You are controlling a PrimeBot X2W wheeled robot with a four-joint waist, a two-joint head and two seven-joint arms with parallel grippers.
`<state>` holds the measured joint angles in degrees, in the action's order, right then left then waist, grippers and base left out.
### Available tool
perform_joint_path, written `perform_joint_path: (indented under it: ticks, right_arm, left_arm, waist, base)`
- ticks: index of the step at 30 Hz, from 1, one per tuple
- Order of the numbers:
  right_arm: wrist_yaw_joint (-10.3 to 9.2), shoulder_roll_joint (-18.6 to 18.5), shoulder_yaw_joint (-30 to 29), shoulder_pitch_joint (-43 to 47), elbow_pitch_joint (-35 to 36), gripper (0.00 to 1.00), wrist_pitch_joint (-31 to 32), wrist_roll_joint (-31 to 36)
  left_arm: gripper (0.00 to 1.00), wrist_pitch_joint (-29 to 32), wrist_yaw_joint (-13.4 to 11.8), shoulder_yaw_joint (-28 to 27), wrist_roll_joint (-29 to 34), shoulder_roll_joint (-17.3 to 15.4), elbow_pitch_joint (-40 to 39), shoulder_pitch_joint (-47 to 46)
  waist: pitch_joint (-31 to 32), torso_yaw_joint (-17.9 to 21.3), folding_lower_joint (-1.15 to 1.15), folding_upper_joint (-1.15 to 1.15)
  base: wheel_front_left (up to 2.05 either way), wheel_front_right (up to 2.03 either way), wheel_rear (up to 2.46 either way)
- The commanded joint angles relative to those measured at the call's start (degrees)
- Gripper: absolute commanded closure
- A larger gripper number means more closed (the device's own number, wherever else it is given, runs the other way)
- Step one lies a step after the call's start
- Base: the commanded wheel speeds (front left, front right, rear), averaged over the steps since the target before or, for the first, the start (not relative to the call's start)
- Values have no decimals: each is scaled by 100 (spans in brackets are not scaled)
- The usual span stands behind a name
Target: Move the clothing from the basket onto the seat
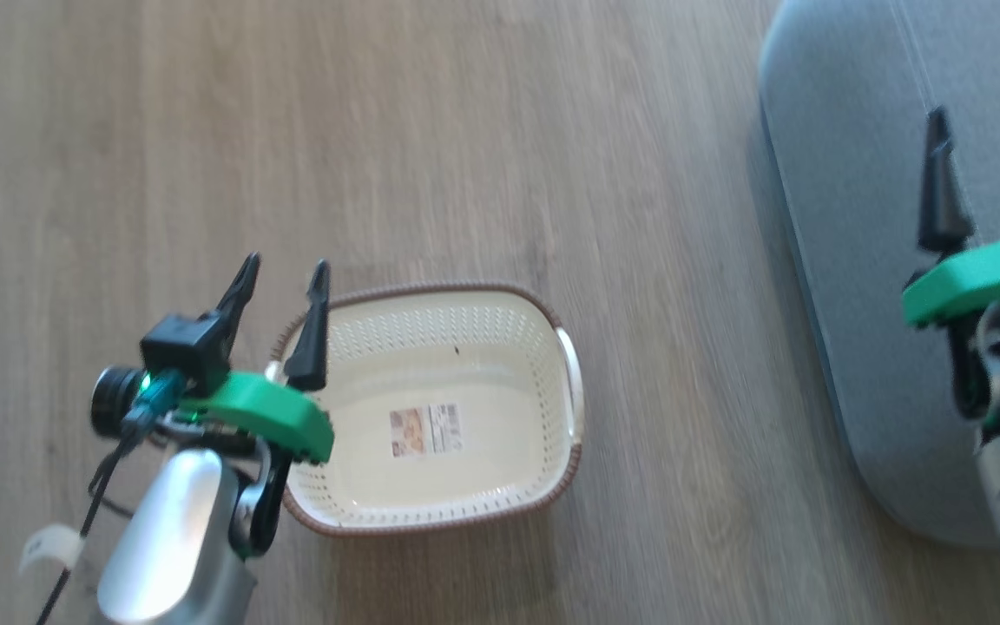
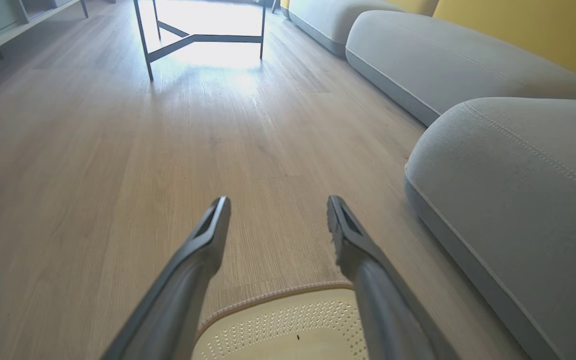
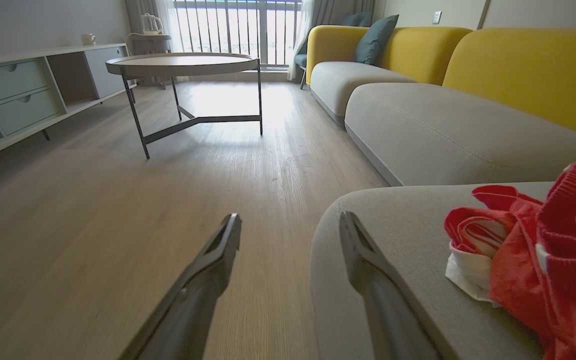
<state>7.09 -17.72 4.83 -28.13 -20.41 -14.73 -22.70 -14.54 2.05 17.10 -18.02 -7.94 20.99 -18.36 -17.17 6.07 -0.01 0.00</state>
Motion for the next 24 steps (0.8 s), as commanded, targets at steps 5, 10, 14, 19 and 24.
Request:
perform_joint_path:
  ticks: [5, 10, 14, 19, 24]
  right_arm:
    - [40, 89, 204, 513, 261, 0, -27, -58]
    - [40, 208, 447, 867, 261, 0, -27, 23]
    - [40, 326, 524, 1093, 251, 0, -27, 79]
    - [40, 420, 607, 1333, 261, 0, -27, 137]
    - [40, 551, 600, 1525, 291, 0, -27, 164]
  left_arm:
    - [0, -45, 103, -762, 238, 124, -223, 345]
    - [0, -45, 174, -1210, 420, 261, -243, 677]
    - [0, -45, 175, -1541, 571, 349, -284, 900]
    - [0, -45, 175, -1841, 727, 435, -403, 1115]
    - [0, -46, 231, -2032, 799, 480, -487, 1298]
  waist:
    - [627, -341, 1, 0]
    - [893, -369, 1, 0]
    - [1071, -364, 1, 0]
    - [1215, -369, 1, 0]
    - [1344, -350, 1, 0]
  base:
    - [0, 0, 0]
    - [0, 0, 0]
    - [0, 0, 0]
    - [0, 0, 0]
    - [0, 0, 0]
